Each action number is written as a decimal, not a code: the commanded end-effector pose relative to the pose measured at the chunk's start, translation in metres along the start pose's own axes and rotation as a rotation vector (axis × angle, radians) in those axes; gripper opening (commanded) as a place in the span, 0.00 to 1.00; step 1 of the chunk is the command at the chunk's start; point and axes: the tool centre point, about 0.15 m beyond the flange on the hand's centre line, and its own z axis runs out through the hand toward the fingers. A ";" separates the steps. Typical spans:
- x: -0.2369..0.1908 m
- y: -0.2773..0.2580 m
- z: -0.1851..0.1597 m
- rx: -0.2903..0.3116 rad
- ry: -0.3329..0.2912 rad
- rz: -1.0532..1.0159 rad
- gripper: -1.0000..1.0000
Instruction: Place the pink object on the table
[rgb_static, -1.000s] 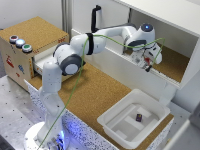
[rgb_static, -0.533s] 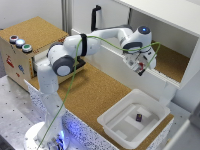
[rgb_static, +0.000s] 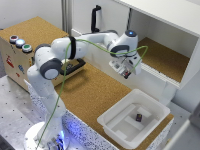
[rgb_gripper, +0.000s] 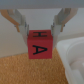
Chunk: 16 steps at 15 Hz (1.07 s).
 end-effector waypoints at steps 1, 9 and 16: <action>-0.064 -0.049 0.088 -0.213 0.208 -0.068 0.00; -0.059 -0.079 0.168 -0.173 0.092 -0.257 0.00; -0.044 -0.083 0.164 -0.128 0.066 -0.340 0.00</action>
